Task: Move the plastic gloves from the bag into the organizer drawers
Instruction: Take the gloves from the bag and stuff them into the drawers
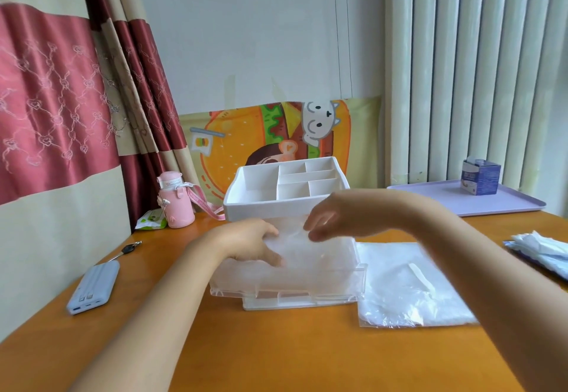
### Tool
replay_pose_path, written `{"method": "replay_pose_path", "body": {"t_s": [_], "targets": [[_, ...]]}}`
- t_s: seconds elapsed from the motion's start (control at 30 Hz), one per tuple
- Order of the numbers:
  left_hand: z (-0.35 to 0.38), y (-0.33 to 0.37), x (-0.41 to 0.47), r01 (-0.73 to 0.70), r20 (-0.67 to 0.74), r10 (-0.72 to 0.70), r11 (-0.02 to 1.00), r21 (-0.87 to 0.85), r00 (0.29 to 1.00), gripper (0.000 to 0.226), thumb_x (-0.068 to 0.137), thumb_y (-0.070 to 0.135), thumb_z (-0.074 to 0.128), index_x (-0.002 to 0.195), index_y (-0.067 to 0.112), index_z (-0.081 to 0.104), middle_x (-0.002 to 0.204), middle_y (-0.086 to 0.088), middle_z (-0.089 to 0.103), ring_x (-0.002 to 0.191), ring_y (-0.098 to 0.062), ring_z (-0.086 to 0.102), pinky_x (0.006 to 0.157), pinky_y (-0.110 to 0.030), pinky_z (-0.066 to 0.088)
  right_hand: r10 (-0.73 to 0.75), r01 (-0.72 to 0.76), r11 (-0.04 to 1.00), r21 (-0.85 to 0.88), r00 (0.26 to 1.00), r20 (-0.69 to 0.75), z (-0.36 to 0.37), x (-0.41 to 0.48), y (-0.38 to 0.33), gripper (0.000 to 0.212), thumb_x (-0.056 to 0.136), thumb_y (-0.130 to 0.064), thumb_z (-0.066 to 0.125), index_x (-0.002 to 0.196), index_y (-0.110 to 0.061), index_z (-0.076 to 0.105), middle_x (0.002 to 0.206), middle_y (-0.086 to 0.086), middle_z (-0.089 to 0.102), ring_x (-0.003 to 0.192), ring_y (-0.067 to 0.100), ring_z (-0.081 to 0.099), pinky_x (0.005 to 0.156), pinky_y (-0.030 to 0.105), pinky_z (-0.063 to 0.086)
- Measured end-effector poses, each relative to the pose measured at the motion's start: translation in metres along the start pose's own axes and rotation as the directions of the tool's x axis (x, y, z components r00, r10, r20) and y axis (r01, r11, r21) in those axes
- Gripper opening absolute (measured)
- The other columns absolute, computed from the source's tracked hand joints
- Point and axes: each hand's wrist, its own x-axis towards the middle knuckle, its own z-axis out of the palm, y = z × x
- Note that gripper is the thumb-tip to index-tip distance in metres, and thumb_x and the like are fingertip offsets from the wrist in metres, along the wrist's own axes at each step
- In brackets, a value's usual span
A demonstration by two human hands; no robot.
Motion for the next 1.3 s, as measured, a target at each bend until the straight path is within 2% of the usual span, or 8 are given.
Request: {"method": "replay_pose_path", "body": {"t_s": [0.1,0.2,0.3,0.37,0.53,0.77,1.0,1.3], "targets": [[0.0,0.008,-0.008,-0.019,-0.277,-0.035,0.982,-0.188,0.96,0.02,0.087,0.037,0.068,0.096,0.02,0.069,0.101,0.002,0.067,0.091,-0.017,0.062,0.088,-0.034,0.049,-0.006,0.033,0.993,0.11,0.971,-0.238,-0.01,-0.024,0.017,0.024,0.092,-0.039,0.056,0.093,-0.021,0.072,0.086,-0.011,0.073,0.077,-0.002,0.066,0.078,0.017,0.052],[0.004,0.033,-0.021,-0.257,-0.682,0.013,0.932,-0.257,0.731,0.032,0.091,0.037,0.062,0.07,0.013,0.068,0.07,0.002,0.069,0.067,-0.015,0.066,0.071,-0.034,0.056,0.105,-0.054,0.991,0.125,0.886,-0.451,-0.01,-0.042,0.038,0.046,0.092,-0.046,0.053,0.062,-0.013,0.064,0.047,-0.003,0.06,0.038,0.005,0.051,0.051,0.018,0.043],[0.012,0.067,-0.032,-0.459,-0.806,0.078,0.852,-0.251,0.586,0.05,0.094,0.036,0.058,0.056,0.003,0.056,0.05,-0.009,0.058,0.05,-0.025,0.059,0.058,-0.04,0.053,0.194,-0.16,0.981,0.11,0.805,-0.561,-0.002,-0.055,0.062,0.056,0.09,-0.052,0.051,0.052,-0.012,0.061,0.044,0.004,0.054,0.037,0.014,0.044,0.046,0.025,0.037],[0.024,0.093,-0.034,-0.534,-0.775,0.171,0.811,-0.24,0.608,0.055,0.095,0.037,0.056,0.056,-0.002,0.051,0.051,-0.017,0.054,0.051,-0.031,0.054,0.057,-0.042,0.049,0.232,-0.217,0.971,0.097,0.782,-0.579,0.004,-0.064,0.079,0.055,0.091,-0.052,0.052,0.052,-0.014,0.062,0.051,0.009,0.061,0.044,0.02,0.051,0.048,0.027,0.038],[0.062,0.155,-0.03,-0.621,-0.514,0.412,0.705,-0.343,0.752,0.043,0.094,0.033,0.059,0.06,0.006,0.058,0.057,-0.004,0.064,0.055,-0.016,0.062,0.062,-0.035,0.054,0.416,-0.318,0.907,0.276,0.772,-0.481,0.021,-0.093,0.141,0.039,0.092,-0.037,0.057,0.064,-0.01,0.062,0.054,0.0,0.065,0.042,0.01,0.06,0.052,0.025,0.047],[0.127,0.199,0.032,-0.484,-0.25,0.417,0.798,-0.36,0.874,0.017,0.091,0.031,0.061,0.089,0.015,0.066,0.097,0.004,0.067,0.093,-0.01,0.061,0.086,-0.025,0.048,0.668,-0.567,0.723,0.394,0.719,-0.193,0.068,-0.129,0.243,0.024,0.084,-0.038,0.069,0.09,-0.015,0.064,0.09,0.004,0.068,0.081,0.021,0.067,0.076,0.035,0.057],[0.172,0.184,0.083,-0.292,-0.114,0.273,0.934,-0.206,0.955,0.055,0.094,0.044,0.052,0.142,0.02,0.041,0.151,0.004,0.033,0.139,-0.012,0.03,0.109,-0.023,0.024,0.601,-0.565,0.779,0.272,0.796,-0.067,0.095,-0.134,0.277,0.039,0.084,-0.034,0.07,0.121,-0.027,0.06,0.111,-0.007,0.054,0.103,0.012,0.053,0.081,0.022,0.042],[0.195,0.186,0.108,-0.148,0.009,0.15,0.985,-0.085,0.989,0.078,0.092,0.066,0.034,0.154,0.027,0.009,0.162,0.003,-0.001,0.149,-0.019,-0.008,0.117,-0.05,-0.008,0.418,-0.417,0.879,0.233,0.907,0.046,0.101,-0.107,0.291,0.032,0.081,-0.026,0.074,0.11,-0.036,0.067,0.111,-0.012,0.058,0.1,0.012,0.054,0.077,0.018,0.043]]}}
